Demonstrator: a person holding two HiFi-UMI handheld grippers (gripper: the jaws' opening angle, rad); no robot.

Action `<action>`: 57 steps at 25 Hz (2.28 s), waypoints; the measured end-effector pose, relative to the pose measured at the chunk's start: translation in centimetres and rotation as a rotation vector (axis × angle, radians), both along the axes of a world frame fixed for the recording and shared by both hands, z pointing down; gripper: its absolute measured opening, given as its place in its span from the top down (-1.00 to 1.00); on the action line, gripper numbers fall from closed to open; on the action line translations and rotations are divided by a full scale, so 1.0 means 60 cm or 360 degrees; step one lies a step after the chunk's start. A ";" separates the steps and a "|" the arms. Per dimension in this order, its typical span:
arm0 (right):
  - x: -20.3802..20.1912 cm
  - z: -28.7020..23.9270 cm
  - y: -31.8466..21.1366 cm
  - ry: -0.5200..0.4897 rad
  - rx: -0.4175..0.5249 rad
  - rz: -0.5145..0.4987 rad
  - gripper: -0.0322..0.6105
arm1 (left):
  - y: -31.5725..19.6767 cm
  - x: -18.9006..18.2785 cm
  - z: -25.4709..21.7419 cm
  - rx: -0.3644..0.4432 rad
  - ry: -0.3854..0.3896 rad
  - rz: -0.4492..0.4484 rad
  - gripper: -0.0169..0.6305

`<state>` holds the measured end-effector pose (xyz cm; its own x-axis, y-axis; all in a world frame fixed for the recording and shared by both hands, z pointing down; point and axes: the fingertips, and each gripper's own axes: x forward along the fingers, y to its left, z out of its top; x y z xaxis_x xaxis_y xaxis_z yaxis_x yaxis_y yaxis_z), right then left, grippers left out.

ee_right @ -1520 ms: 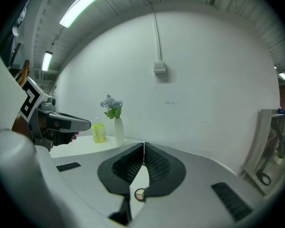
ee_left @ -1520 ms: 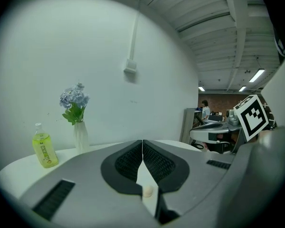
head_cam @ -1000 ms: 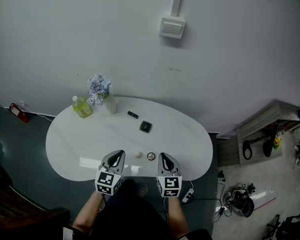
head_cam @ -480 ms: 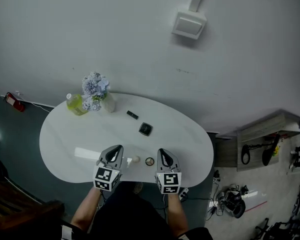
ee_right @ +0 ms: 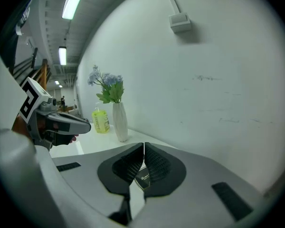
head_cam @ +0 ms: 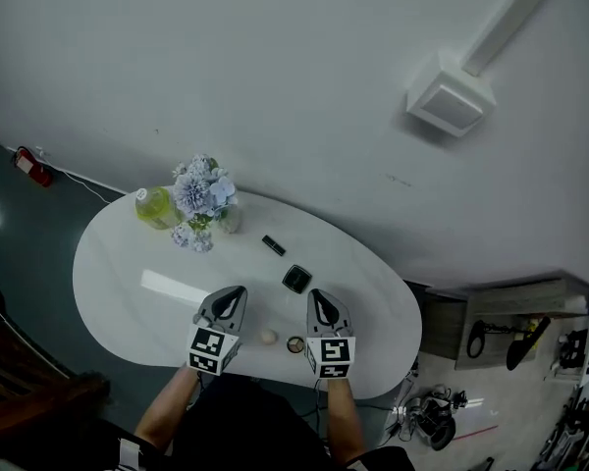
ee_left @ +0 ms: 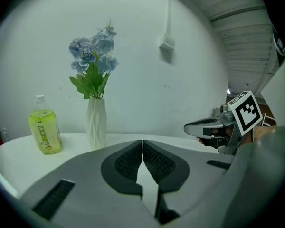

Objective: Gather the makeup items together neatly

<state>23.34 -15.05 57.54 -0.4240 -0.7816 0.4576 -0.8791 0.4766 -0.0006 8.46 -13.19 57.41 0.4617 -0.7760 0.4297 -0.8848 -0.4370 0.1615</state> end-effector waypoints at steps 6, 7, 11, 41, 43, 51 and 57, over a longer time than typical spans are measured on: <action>-0.040 0.030 -0.073 0.0053 -0.0054 -0.0183 0.79 | -0.040 -0.024 0.030 -0.0064 -0.0002 -0.0051 0.89; -0.044 0.036 -0.085 0.0068 -0.0063 -0.0214 0.79 | -0.045 -0.027 0.033 -0.0072 -0.0002 -0.0059 0.89; -0.061 0.069 -0.123 0.0123 -0.0140 -0.0353 0.79 | -0.062 -0.039 0.042 -0.0092 0.0002 -0.0099 0.89; -0.186 0.278 -0.213 0.0412 -0.0556 -0.0794 0.47 | -0.091 -0.099 0.082 -0.0189 -0.0029 -0.0259 0.89; -0.188 0.281 -0.213 0.0418 -0.0559 -0.0794 0.47 | -0.092 -0.103 0.084 -0.0192 -0.0027 -0.0264 0.89; -0.192 0.283 -0.215 0.0424 -0.0574 -0.0781 0.54 | -0.097 -0.112 0.088 -0.0188 -0.0018 -0.0264 0.89; -0.191 0.281 -0.215 0.0407 -0.0571 -0.0757 0.55 | -0.088 -0.113 0.083 -0.0186 -0.0027 -0.0250 0.89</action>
